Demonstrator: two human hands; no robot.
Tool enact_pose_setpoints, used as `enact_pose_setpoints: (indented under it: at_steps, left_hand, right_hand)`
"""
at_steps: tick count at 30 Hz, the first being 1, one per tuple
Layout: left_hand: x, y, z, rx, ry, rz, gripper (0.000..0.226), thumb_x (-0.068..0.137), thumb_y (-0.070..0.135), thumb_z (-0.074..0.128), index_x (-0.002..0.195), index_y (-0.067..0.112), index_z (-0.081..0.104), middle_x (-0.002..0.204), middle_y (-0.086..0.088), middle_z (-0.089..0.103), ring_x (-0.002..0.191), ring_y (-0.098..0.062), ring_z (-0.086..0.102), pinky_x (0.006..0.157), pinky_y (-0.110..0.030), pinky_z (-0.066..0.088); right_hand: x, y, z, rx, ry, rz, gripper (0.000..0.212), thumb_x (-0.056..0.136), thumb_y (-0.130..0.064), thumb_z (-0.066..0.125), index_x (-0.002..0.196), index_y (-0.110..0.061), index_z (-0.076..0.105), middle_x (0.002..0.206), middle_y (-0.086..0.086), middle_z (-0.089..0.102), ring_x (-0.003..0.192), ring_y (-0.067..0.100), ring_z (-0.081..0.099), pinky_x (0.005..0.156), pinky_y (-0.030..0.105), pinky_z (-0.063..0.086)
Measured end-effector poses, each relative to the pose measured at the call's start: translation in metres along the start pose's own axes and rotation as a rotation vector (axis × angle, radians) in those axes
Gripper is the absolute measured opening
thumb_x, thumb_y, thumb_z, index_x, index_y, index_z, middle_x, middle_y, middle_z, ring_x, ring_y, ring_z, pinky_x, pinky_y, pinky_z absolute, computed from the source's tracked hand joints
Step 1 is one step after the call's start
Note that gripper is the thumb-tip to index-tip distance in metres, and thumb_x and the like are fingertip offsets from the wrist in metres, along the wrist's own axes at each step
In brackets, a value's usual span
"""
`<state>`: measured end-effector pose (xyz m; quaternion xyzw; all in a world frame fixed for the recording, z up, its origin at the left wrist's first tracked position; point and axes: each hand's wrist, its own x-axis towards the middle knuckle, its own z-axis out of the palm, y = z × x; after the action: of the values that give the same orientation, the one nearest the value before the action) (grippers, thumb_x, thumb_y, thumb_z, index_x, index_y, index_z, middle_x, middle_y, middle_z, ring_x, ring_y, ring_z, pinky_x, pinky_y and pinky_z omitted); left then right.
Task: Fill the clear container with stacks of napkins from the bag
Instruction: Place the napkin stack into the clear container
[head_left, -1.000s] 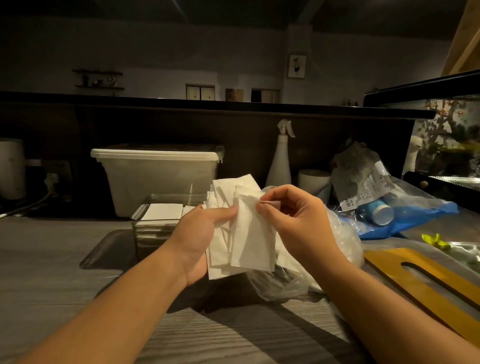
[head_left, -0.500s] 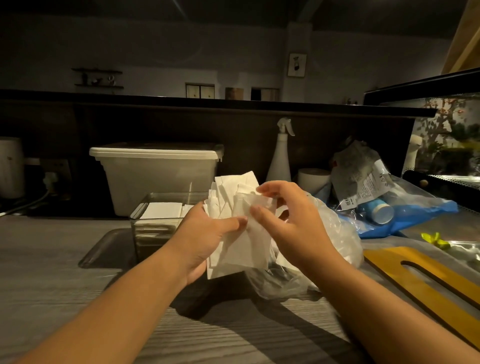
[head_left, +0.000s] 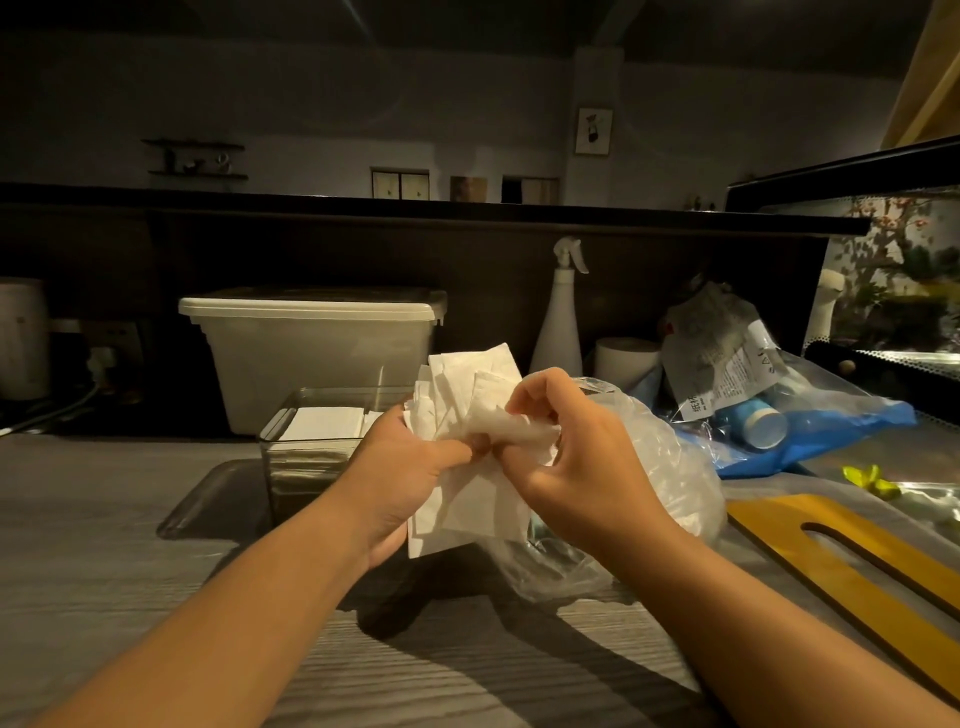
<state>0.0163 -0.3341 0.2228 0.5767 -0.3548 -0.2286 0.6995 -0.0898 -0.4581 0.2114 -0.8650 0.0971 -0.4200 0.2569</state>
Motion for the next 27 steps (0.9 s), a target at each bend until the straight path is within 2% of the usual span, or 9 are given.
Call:
enact_pose_setpoints:
  at_steps: [4, 7, 10, 13, 15, 18, 21, 25, 27]
  left_hand:
    - [-0.0036, 0.0031, -0.0001, -0.06, -0.056, -0.029, 0.026, 0.087, 0.01, 0.068, 0.111, 0.019, 0.065, 0.081, 0.002, 0.076, 0.073, -0.01, 0.073, 0.057, -0.022, 0.057]
    - [-0.0046, 0.0051, -0.0001, -0.168, -0.078, -0.097, 0.018, 0.092, 0.022, 0.062, 0.109, 0.019, 0.069, 0.089, -0.005, 0.077, 0.077, -0.02, 0.075, 0.063, -0.033, 0.059]
    - [-0.0044, 0.0059, 0.0005, -0.181, -0.037, -0.108, 0.019, 0.094, 0.027, 0.06, 0.108, 0.019, 0.071, 0.089, -0.005, 0.077, 0.078, -0.022, 0.073, 0.067, -0.037, 0.059]
    - [-0.0047, 0.0046, 0.0011, -0.146, -0.003, -0.086, 0.016, 0.094, 0.03, 0.06, 0.105, 0.022, 0.07, 0.083, -0.001, 0.076, 0.081, -0.02, 0.071, 0.068, -0.035, 0.057]
    - [-0.0044, 0.0041, 0.0016, -0.134, 0.015, -0.082, 0.017, 0.093, 0.028, 0.062, 0.108, 0.021, 0.069, 0.089, -0.004, 0.076, 0.088, -0.024, 0.071, 0.073, -0.038, 0.059]
    - [-0.005, 0.0047, 0.0024, -0.134, 0.004, -0.079, 0.015, 0.094, 0.021, 0.062, 0.107, 0.02, 0.068, 0.092, -0.007, 0.077, 0.078, -0.019, 0.074, 0.064, -0.033, 0.061]
    - [-0.0056, 0.0053, 0.0026, -0.115, -0.018, -0.091, 0.016, 0.094, 0.023, 0.061, 0.109, 0.019, 0.067, 0.089, -0.005, 0.077, 0.073, -0.017, 0.074, 0.059, -0.03, 0.058]
    - [-0.0072, 0.0052, 0.0047, -0.098, -0.082, -0.062, 0.019, 0.091, 0.025, 0.065, 0.109, 0.019, 0.068, 0.092, -0.004, 0.077, 0.079, -0.017, 0.075, 0.061, -0.029, 0.06]
    - [-0.0072, 0.0041, 0.0051, -0.073, -0.093, -0.04, 0.026, 0.085, 0.02, 0.07, 0.111, 0.018, 0.068, 0.093, -0.004, 0.077, 0.083, -0.017, 0.075, 0.062, -0.028, 0.059]
  right_hand:
    - [-0.0009, -0.0022, -0.0009, 0.171, 0.028, 0.082, 0.026, 0.086, -0.026, 0.077, 0.104, -0.032, 0.059, 0.094, -0.017, 0.062, 0.088, 0.004, 0.062, 0.072, 0.022, 0.06]
    - [0.0006, -0.0022, -0.0016, 0.14, 0.037, 0.094, 0.012, 0.087, -0.023, 0.076, 0.095, -0.025, 0.067, 0.091, -0.014, 0.065, 0.088, 0.007, 0.062, 0.074, 0.028, 0.061]
    - [0.0001, -0.0033, -0.0007, 0.114, 0.021, 0.102, 0.009, 0.088, -0.022, 0.073, 0.093, -0.025, 0.067, 0.092, -0.014, 0.065, 0.089, 0.007, 0.061, 0.072, 0.024, 0.061]
    - [0.0004, -0.0029, -0.0011, 0.134, 0.015, 0.126, 0.008, 0.089, -0.019, 0.069, 0.094, -0.025, 0.065, 0.094, -0.014, 0.064, 0.088, 0.006, 0.061, 0.067, 0.017, 0.058]
    - [0.0015, -0.0027, -0.0019, 0.16, 0.012, 0.142, 0.007, 0.09, -0.019, 0.068, 0.094, -0.024, 0.065, 0.095, -0.012, 0.064, 0.089, 0.007, 0.061, 0.067, 0.017, 0.057]
    - [0.0029, -0.0026, -0.0033, 0.215, 0.034, 0.16, 0.006, 0.092, -0.022, 0.068, 0.095, -0.026, 0.065, 0.098, -0.013, 0.064, 0.091, 0.009, 0.063, 0.074, 0.024, 0.061]
    - [0.0041, -0.002, -0.005, 0.235, 0.061, 0.184, 0.007, 0.091, -0.026, 0.069, 0.094, -0.028, 0.064, 0.1, -0.015, 0.063, 0.091, 0.008, 0.064, 0.074, 0.025, 0.061]
    - [0.0052, -0.0012, -0.0047, 0.206, 0.093, 0.21, 0.008, 0.09, -0.03, 0.07, 0.095, -0.027, 0.065, 0.099, -0.019, 0.061, 0.087, 0.006, 0.062, 0.066, 0.018, 0.056]
    - [0.0048, -0.0015, -0.0033, 0.185, 0.088, 0.202, 0.01, 0.09, -0.032, 0.071, 0.096, -0.028, 0.065, 0.098, -0.02, 0.06, 0.087, 0.006, 0.062, 0.066, 0.018, 0.056]
